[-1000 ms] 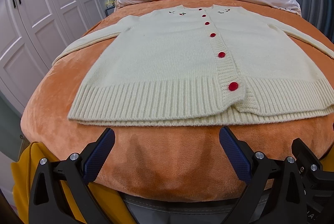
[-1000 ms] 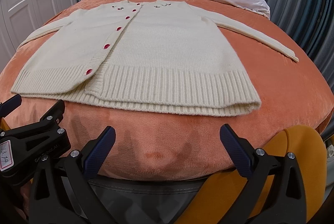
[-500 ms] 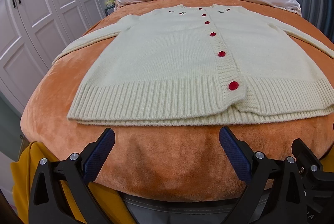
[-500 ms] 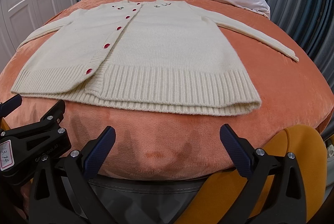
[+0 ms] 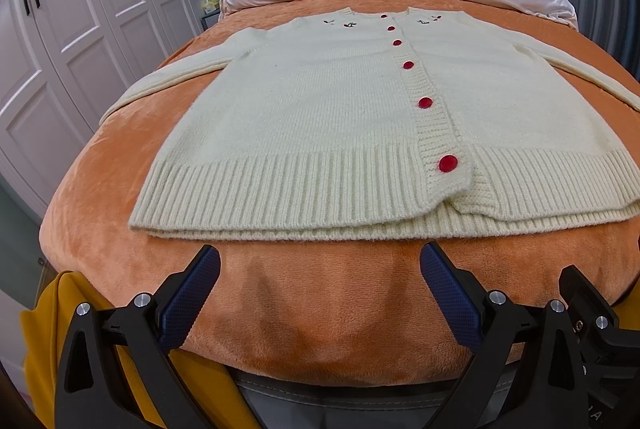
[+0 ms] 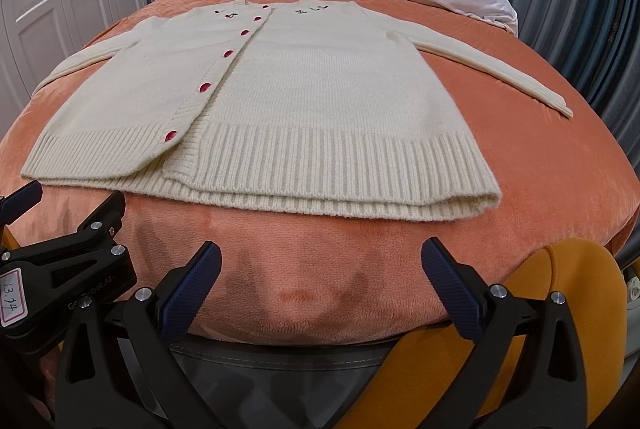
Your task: Fold small clothes
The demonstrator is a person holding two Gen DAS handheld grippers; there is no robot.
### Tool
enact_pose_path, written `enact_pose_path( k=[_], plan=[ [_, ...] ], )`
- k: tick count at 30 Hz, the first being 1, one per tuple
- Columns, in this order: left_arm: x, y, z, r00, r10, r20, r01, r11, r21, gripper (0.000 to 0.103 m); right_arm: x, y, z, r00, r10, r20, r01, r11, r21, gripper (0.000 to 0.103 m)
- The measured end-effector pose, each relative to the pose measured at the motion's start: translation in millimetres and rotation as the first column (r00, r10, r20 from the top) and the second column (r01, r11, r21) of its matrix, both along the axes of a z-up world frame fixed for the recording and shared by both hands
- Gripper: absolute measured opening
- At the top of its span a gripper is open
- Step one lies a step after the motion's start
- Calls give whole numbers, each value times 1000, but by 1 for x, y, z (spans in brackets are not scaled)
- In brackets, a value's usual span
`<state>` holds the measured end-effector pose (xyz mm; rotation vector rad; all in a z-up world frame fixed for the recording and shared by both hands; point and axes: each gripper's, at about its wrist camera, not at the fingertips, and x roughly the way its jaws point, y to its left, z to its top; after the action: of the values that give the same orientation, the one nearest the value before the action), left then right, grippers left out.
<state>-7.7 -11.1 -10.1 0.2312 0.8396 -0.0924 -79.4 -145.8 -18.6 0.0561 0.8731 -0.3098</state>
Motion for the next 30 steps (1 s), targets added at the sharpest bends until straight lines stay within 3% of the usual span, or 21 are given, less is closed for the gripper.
enact_pose_path(
  k=[7,18,24,30],
  plan=[
    [-1,-1,-1,1000,3,-4,-3,1000,11,98,1,0,-1,1000,2,1,-2,1000,14,98],
    [7,-7,17,999,28,-20,-27,999,37,98,7,-33,2,998,-52,-24,55,986,156,98],
    [36,-12,42,996,82,-45,-82,997,13,98,26,-131,30,980,-197,41,187,966,178,98],
    [73,-30,58,992,102,-68,-101,995,24,98,57,-263,45,913,-402,76,383,905,186,98]
  ],
)
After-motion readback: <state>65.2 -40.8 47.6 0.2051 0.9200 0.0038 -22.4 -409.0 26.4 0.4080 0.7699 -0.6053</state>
